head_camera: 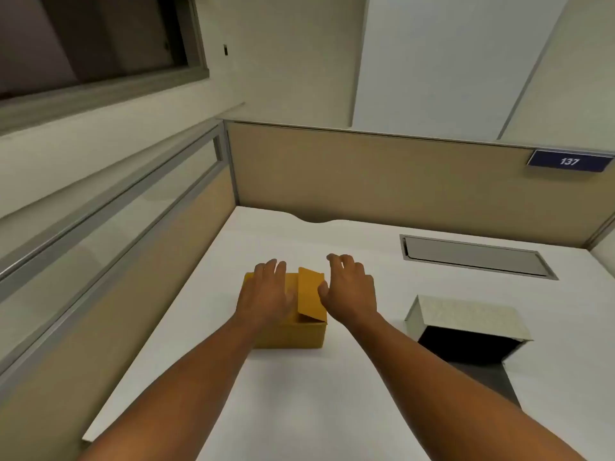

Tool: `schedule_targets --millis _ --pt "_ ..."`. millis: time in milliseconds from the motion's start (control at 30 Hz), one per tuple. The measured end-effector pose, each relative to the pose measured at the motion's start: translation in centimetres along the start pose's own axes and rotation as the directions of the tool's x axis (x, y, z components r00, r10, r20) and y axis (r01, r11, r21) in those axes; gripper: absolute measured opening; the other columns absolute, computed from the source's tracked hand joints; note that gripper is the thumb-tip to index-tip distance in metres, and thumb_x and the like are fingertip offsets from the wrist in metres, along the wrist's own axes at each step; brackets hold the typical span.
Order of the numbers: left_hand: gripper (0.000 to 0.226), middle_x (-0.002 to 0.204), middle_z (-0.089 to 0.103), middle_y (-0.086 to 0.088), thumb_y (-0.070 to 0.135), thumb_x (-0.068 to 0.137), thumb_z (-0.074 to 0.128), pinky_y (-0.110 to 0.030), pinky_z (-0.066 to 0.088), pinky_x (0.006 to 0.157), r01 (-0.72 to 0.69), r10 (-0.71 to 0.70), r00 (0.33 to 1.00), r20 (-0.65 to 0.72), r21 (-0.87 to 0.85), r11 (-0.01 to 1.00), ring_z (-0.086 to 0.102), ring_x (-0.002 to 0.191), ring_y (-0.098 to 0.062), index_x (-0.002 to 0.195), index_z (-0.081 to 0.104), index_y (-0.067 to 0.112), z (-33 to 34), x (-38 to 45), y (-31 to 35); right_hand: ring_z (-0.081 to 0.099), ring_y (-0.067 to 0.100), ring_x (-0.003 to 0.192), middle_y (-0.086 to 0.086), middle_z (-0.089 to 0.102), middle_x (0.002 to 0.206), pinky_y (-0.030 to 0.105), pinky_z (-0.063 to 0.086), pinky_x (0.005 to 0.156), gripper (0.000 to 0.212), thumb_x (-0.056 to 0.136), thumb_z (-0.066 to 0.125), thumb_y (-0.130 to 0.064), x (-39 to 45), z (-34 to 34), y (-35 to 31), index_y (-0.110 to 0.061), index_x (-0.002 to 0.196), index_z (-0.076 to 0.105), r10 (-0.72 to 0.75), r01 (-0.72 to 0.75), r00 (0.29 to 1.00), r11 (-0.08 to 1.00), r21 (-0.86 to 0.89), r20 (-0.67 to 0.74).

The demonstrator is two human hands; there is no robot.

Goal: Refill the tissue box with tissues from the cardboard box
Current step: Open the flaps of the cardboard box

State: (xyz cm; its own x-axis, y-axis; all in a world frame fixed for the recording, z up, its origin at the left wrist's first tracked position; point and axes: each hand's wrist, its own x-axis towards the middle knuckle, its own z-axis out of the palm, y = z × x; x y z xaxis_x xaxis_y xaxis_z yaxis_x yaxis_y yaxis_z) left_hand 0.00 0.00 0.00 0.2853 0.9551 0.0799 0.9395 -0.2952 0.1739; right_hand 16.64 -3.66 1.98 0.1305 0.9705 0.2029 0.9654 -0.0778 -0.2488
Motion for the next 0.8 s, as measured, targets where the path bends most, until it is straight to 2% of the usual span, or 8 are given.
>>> schedule_targets --millis 200,400,500,600,733,800 --pt "0.076 0.16 0.019 -0.01 0.05 0.092 0.05 -0.05 0.038 0.106 0.122 -0.117 0.979 0.167 -0.018 0.992 0.019 0.145 -0.032 0.152 0.02 0.015 2.8 1.0 -2.4 0.05 0.033 0.116 0.01 0.047 0.138 0.045 0.045 0.089 0.062 0.086 0.05 -0.04 0.4 3.3 -0.7 -0.019 0.143 0.035 0.067 -0.077 0.974 0.996 0.038 0.216" --pt "0.08 0.162 0.013 -0.011 0.056 0.094 0.043 -0.051 0.035 0.108 0.149 -0.15 0.961 0.232 0.024 0.989 0.019 0.146 -0.034 0.155 0.009 0.017 5.7 0.4 -3.4 0.051 0.037 0.116 0.013 0.047 0.135 0.048 0.046 0.092 0.069 0.087 0.048 -0.055 1.3 6.6 -0.7 -0.015 0.141 0.033 0.114 -0.177 0.923 0.974 0.142 0.369" --pt "0.08 0.164 0.01 -0.012 0.059 0.094 0.04 -0.05 0.036 0.108 0.167 -0.181 0.96 0.215 0.078 0.983 0.018 0.147 -0.035 0.156 0.009 0.017 6.4 0.3 -3.5 0.051 0.038 0.118 0.013 0.044 0.137 0.048 0.046 0.091 0.081 0.083 0.05 -0.066 1.7 7.4 -0.9 -0.015 0.143 0.029 0.125 -0.2 0.917 0.965 0.168 0.378" --pt "0.08 0.164 0.01 -0.012 0.06 0.094 0.04 -0.05 0.036 0.107 0.158 -0.177 0.961 0.211 0.107 0.982 0.02 0.146 -0.034 0.155 0.01 0.018 6.8 0.4 -3.6 0.051 0.038 0.118 0.012 0.041 0.138 0.049 0.047 0.091 0.089 0.077 0.057 -0.067 1.9 7.9 -1.1 -0.015 0.143 0.027 0.152 -0.246 0.893 0.953 0.177 0.423" --pt "0.075 0.163 0.015 -0.01 0.058 0.095 0.038 -0.05 0.036 0.105 0.123 -0.142 0.97 0.199 0.108 0.987 0.027 0.143 -0.032 0.154 0.016 0.019 6.9 0.5 -4.3 0.055 0.038 0.111 0.012 0.041 0.133 0.046 0.051 0.085 0.081 0.078 0.06 -0.058 2.4 8.1 -1.5 -0.012 0.138 0.032 0.193 -0.309 0.874 0.929 0.202 0.447" --pt "0.068 0.161 0.024 -0.009 0.053 0.094 0.032 -0.047 0.038 0.102 0.093 -0.109 0.981 0.161 0.101 0.99 0.035 0.138 -0.03 0.153 0.023 0.018 6.9 0.4 -4.9 0.056 0.038 0.111 0.013 0.041 0.134 0.045 0.05 0.084 0.076 0.082 0.057 -0.055 2.8 8.0 -1.6 -0.01 0.138 0.033 0.204 -0.333 0.868 0.915 0.227 0.452"
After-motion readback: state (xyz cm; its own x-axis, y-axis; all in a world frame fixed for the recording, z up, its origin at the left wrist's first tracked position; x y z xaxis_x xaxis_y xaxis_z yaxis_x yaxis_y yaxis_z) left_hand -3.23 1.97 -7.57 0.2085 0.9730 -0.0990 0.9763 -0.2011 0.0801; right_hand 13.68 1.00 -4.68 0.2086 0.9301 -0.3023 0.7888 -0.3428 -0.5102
